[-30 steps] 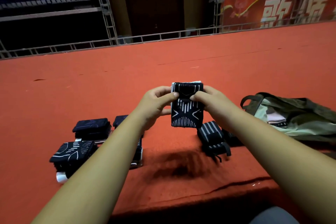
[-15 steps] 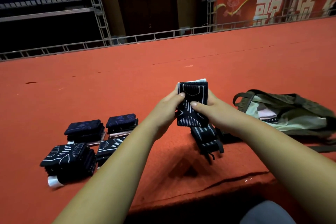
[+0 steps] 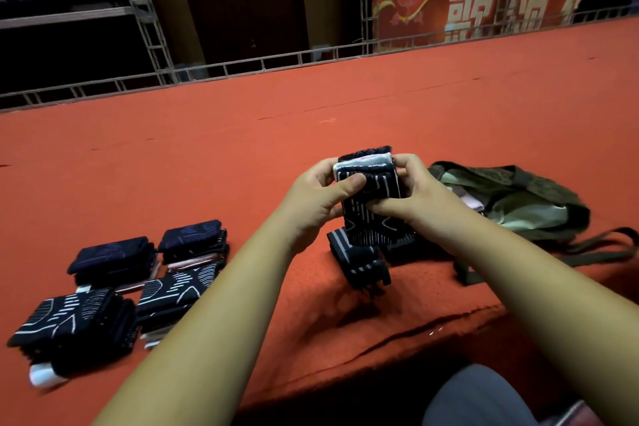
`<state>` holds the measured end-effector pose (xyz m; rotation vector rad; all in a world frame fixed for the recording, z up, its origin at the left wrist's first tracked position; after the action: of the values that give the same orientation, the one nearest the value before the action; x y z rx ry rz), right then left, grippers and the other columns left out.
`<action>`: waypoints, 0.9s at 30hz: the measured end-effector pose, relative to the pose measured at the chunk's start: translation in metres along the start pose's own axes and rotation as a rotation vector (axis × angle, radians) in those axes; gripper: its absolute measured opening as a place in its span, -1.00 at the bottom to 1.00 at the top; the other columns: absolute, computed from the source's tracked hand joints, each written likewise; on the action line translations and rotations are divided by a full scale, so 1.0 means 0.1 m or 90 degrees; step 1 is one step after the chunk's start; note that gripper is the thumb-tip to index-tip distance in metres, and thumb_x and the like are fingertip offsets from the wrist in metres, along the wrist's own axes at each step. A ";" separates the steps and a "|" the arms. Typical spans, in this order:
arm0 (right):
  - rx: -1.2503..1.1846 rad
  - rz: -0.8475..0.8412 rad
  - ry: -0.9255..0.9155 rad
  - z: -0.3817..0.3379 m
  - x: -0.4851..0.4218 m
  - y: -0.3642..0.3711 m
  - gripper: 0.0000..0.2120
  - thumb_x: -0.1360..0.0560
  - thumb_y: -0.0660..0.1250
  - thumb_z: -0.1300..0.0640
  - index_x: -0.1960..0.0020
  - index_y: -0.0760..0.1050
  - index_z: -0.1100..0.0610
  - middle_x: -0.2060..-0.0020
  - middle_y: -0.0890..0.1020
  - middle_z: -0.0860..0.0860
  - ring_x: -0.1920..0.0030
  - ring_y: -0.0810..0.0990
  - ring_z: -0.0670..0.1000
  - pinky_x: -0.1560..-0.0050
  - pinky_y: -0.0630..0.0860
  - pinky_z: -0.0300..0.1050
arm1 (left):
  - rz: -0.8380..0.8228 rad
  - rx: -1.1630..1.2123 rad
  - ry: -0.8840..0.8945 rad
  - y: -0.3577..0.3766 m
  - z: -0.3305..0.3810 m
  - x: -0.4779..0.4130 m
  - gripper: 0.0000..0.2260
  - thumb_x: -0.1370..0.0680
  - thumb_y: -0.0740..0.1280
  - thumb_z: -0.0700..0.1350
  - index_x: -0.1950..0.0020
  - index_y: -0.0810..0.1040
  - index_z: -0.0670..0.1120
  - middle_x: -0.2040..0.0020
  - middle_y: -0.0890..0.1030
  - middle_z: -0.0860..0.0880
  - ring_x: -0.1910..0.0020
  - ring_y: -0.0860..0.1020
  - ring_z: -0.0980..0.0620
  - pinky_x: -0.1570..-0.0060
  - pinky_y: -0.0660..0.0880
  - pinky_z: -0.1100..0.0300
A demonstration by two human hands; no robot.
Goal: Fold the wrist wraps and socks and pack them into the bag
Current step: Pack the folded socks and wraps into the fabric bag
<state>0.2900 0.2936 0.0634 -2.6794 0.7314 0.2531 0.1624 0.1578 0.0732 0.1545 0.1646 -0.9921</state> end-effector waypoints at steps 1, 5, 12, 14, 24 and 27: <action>-0.004 0.010 0.008 0.04 0.02 -0.06 -0.43 -0.46 0.63 0.12 -0.34 0.44 -0.12 -0.15 0.71 -0.03 -0.15 0.74 -0.03 -0.24 0.65 0.24 | 0.008 -0.004 0.000 0.05 -0.02 -0.03 -0.61 -0.58 0.49 -0.05 -0.37 0.58 -0.11 -0.31 0.67 -0.14 -0.22 0.68 -0.01 -0.12 0.62 -0.01; 0.014 -0.006 0.032 0.18 0.18 -0.26 -0.30 -0.33 0.68 -0.12 -0.37 0.46 -0.08 -0.17 0.72 -0.14 -0.21 0.70 -0.12 -0.31 0.62 0.13 | 0.034 -0.005 0.018 0.30 -0.09 -0.18 -0.71 -0.62 0.47 -0.12 -0.31 0.58 -0.15 -0.14 0.71 -0.07 -0.11 0.70 0.00 -0.08 0.64 0.01; 0.061 0.073 0.058 0.45 0.35 -0.87 -0.44 -0.37 0.66 -0.10 -0.30 0.53 -0.12 -0.14 0.74 -0.11 -0.16 0.72 -0.09 -0.24 0.61 0.08 | 0.027 -0.092 0.021 0.93 -0.32 -0.52 -0.65 -0.51 0.54 0.09 -0.19 0.62 -0.06 -0.13 0.73 -0.11 -0.12 0.72 -0.10 -0.12 0.64 -0.11; 0.052 0.104 0.069 0.54 0.40 -1.11 -0.53 -0.45 0.62 0.08 -0.29 0.55 -0.09 -0.10 0.75 -0.10 -0.12 0.73 -0.09 -0.15 0.62 0.00 | -0.004 -0.125 0.011 1.12 -0.38 -0.64 -0.65 -0.51 0.52 0.15 -0.17 0.62 -0.02 -0.08 0.74 -0.05 -0.07 0.72 -0.07 -0.08 0.66 -0.15; -0.147 0.271 0.168 1.37 0.44 -2.35 -0.54 -0.44 0.53 0.31 -0.30 0.58 0.09 -0.15 0.75 0.11 -0.19 0.73 0.21 -0.20 0.68 0.24 | -0.055 -0.686 0.266 1.79 -0.55 -1.54 -0.89 -0.64 0.36 -0.06 -0.03 0.69 0.00 -0.01 0.57 0.00 -0.12 0.52 -0.10 -0.13 0.46 0.01; -0.161 0.263 0.174 1.45 0.40 -2.48 -0.57 -0.54 0.42 0.40 -0.35 0.55 0.13 -0.16 0.75 0.10 -0.14 0.75 0.12 0.10 0.69 -0.08 | -0.124 -0.828 0.218 1.91 -0.70 -1.78 -0.82 -0.56 0.34 -0.12 0.02 0.72 0.09 -0.18 0.52 0.00 -0.27 0.41 -0.13 -0.23 0.46 -0.04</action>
<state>0.4412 0.5299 -0.0101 -2.8028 1.4281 0.0829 0.2227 0.4208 0.0520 -0.9008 1.1099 -0.8767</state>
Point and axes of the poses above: each hand's wrist, its own x-axis away from the middle knuckle, its own y-axis out of the palm, z = x × y, the point moved 5 cm from there along -x, towards the middle knuckle
